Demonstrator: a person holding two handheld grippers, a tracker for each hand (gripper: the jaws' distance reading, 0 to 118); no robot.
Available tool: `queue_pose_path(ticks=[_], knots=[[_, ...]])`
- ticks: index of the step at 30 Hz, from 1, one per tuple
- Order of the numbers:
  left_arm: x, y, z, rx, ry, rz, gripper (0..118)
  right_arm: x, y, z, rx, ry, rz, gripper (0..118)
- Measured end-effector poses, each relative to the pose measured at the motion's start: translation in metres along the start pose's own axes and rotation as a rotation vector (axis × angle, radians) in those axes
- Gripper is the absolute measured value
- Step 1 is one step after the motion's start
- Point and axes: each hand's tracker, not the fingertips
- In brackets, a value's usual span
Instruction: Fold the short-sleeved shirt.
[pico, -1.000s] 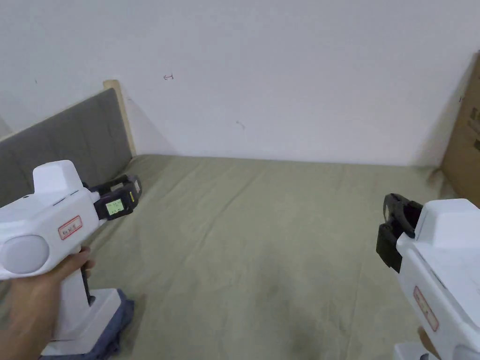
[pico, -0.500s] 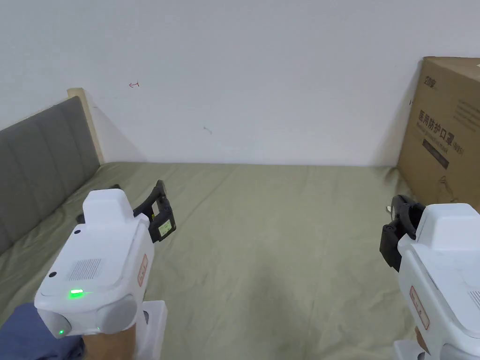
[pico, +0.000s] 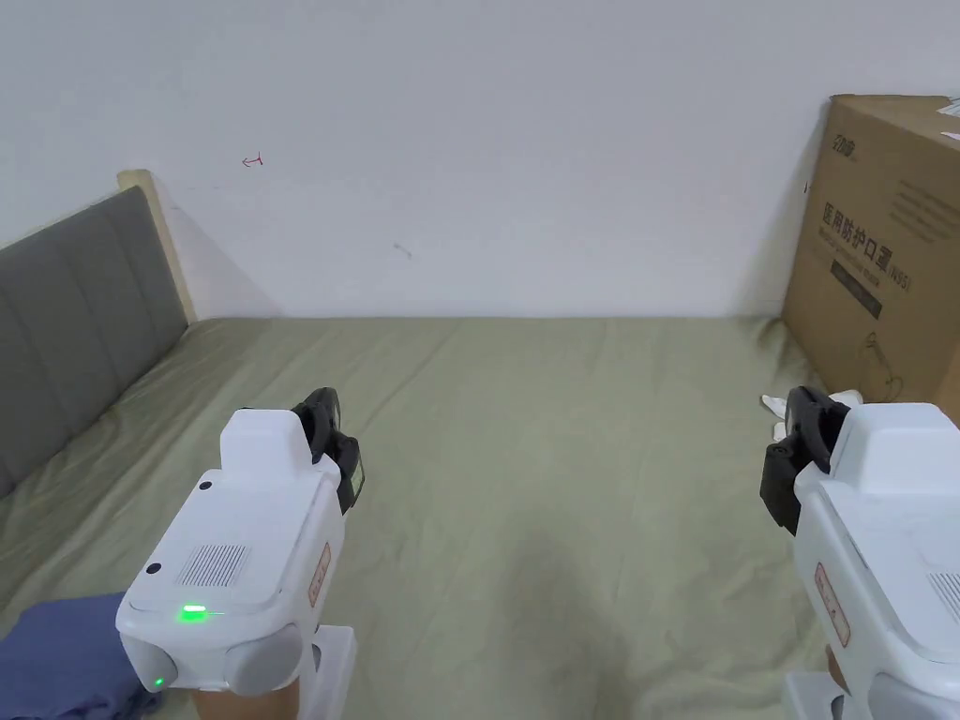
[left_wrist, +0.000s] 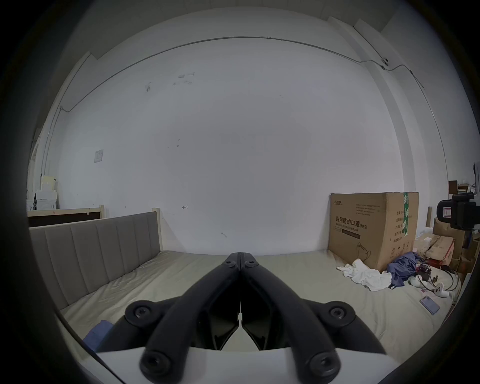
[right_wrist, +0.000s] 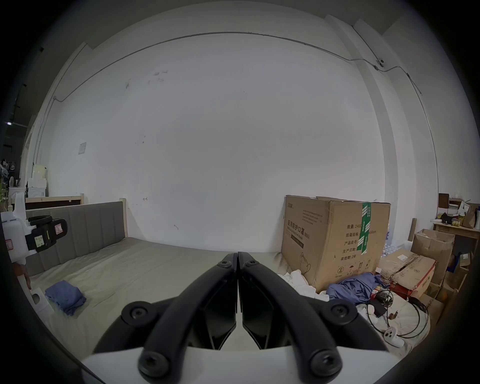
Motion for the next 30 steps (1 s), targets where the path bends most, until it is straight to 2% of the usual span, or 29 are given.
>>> queue_pose_path(ticks=[30], knots=[[-0.009, -0.001, 0.0023, -0.027, -0.02, 0.003, 0, -0.0053, 0.0026, 0.0021, -0.002, 0.005, -0.002, 0]])
